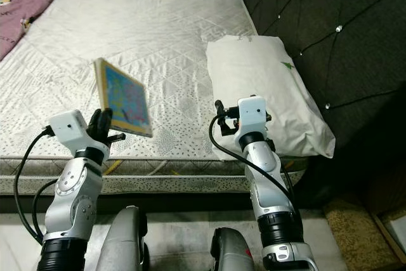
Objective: Clean up the room
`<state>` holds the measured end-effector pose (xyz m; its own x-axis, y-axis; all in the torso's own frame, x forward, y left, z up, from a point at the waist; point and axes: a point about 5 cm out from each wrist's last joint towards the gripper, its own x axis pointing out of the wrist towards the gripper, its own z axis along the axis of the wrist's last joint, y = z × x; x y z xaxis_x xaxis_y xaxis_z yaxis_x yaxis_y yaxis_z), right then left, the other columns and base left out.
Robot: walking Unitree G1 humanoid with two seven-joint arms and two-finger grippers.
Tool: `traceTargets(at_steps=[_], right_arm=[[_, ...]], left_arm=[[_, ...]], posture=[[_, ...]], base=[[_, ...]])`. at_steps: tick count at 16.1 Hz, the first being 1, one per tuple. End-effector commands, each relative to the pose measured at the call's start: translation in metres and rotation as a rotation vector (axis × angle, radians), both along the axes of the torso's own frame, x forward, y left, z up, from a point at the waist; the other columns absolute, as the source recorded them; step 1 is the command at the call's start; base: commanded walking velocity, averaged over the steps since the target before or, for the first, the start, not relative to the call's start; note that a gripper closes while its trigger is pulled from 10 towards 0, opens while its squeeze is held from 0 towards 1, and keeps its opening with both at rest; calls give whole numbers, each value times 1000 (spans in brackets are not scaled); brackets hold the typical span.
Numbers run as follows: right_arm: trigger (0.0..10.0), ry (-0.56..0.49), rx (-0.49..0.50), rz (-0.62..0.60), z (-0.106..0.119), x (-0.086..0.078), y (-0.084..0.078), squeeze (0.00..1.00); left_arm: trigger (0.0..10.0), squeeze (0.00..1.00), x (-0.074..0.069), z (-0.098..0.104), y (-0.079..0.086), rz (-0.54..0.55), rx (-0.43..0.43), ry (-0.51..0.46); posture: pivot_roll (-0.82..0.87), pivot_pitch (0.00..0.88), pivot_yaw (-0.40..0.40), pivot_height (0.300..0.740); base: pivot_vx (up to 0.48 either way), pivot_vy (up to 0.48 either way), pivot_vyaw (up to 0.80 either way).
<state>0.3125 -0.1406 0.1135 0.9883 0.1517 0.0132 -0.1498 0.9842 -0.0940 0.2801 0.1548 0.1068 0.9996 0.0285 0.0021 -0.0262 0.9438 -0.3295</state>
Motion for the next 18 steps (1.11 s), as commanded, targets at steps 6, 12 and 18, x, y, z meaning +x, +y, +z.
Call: traceTargets(at_steps=[6,12,18], right_arm=[[10000,-14,-15,9,4,2,-1,0],[10000,-21,-22,9,6,4,0,0],[10000,-19,-19,24,5,4,0,0]], left_arm=[[10000,0,4,16,-8,-22,-23,-88],[10000,0,8,18,-12,-40,-29,-93],[10000,0,9,14,-11,-11,-31,-68]], posture=[[-112,0,-32,645],[-117,0,-32,645],[-118,0,-34,640]], base=[[309,0,0],[480,0,0],[129,0,0]])
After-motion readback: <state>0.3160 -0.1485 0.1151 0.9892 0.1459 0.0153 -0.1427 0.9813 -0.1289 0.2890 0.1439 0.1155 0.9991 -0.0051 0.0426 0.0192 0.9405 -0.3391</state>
